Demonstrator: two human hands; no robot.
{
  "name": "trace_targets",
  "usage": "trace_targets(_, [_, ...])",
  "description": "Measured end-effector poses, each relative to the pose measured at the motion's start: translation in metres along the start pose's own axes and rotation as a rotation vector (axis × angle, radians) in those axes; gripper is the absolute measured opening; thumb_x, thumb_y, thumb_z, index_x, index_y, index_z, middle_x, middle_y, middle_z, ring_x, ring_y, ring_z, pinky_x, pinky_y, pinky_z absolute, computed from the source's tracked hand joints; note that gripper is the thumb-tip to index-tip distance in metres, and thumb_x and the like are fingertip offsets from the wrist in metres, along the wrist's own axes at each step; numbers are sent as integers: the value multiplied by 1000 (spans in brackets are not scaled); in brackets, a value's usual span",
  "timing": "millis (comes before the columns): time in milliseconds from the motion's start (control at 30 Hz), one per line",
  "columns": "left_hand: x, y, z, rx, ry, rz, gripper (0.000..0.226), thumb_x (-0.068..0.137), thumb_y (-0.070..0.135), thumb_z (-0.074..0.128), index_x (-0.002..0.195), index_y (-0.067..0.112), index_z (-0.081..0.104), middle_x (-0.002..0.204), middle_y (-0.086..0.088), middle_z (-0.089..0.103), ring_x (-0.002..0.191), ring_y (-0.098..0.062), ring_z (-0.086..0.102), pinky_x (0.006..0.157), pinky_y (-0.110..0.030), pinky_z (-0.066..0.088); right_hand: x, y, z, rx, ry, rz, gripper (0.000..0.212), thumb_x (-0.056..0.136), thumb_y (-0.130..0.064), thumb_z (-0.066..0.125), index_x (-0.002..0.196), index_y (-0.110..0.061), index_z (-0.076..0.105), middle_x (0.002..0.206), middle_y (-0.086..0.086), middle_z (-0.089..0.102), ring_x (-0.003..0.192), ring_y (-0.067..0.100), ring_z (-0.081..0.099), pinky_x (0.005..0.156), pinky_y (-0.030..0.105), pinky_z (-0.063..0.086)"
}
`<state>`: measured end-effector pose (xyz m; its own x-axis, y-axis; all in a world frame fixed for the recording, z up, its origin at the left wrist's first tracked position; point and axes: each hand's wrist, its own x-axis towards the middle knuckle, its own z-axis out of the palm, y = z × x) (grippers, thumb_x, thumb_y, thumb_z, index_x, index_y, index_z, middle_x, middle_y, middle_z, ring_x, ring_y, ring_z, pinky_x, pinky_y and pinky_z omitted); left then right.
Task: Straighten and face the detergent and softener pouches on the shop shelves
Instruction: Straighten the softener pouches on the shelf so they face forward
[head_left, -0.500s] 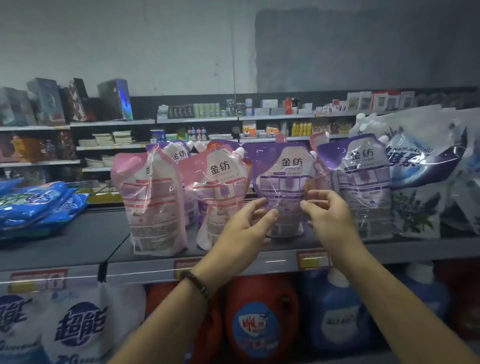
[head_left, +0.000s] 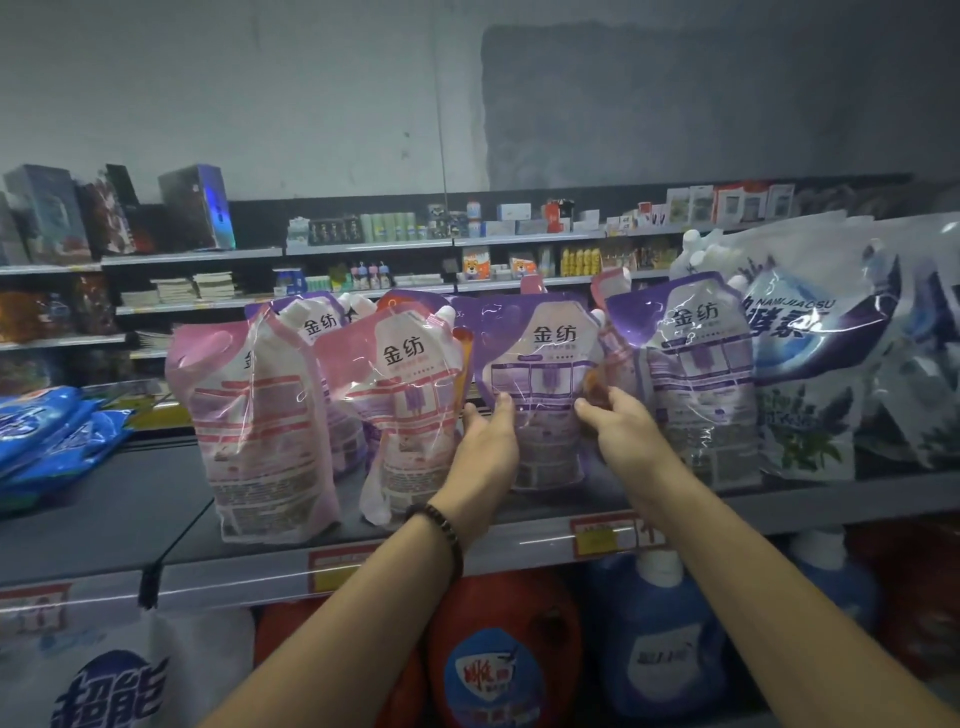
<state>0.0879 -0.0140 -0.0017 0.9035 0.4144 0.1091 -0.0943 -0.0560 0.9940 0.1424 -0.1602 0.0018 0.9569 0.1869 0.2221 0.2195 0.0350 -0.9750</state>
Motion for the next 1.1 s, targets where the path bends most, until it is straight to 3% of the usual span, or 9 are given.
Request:
trace_targets(100, [2,-2,6,-45,15,-9,51,104,55,51,143,23,52,136,-1,69,120,-23,69,108,-51,55,7,4,0,12,-9,26,24,108,-19,54,128,-18,68,122,3,77,116,25,72,104,52,58])
trace_targets(267, [4,-3,11,-40,65,-2,25,111,38,51,134,29,53,119,5,71,108,-19,71,100,-47,60,13,-2,2,2,-23,30,21,110,-19,52,121,-18,70,121,6,77,115,28,72,104,52,57])
trace_targets(400, [5,-5,13,-61,77,11,31,111,37,51,141,34,51,128,2,72,112,-22,71,102,-50,59,12,-2,4,-29,-43,9,22,109,-27,53,124,-24,69,123,2,76,118,25,70,105,54,57])
trace_targets(567, [2,-5,13,-75,71,8,51,111,41,51,158,35,35,139,-1,66,120,-26,68,101,-51,60,7,-5,2,-13,-82,-16,27,113,-15,48,135,-19,62,129,5,71,121,24,68,105,47,57])
trace_targets(800, [0,-11,15,-61,117,68,42,108,52,50,149,47,40,135,3,64,119,-24,66,101,-52,59,4,-10,-2,41,-102,-64,19,111,-15,53,121,-20,68,121,5,76,117,23,71,103,45,58])
trace_targets(900, [-4,-10,16,-76,135,118,25,112,41,50,137,40,51,123,10,64,107,-11,65,97,-42,58,3,-13,-2,49,-100,-76,19,110,-12,54,118,-21,69,119,6,77,116,25,72,103,48,58])
trace_targets(1000, [-7,-13,16,-110,112,162,25,111,34,52,134,42,56,126,7,72,113,-18,72,97,-47,63,2,-13,-2,49,-79,-94,19,109,-9,56,120,-17,69,117,9,78,114,28,73,101,48,60])
trace_targets(1100, [-11,-12,15,-143,107,217,25,112,24,54,132,36,60,120,3,76,107,-18,76,89,-41,66,1,-13,-3,56,-41,-117,16,108,-8,58,118,-13,70,115,13,78,113,32,73,101,53,59])
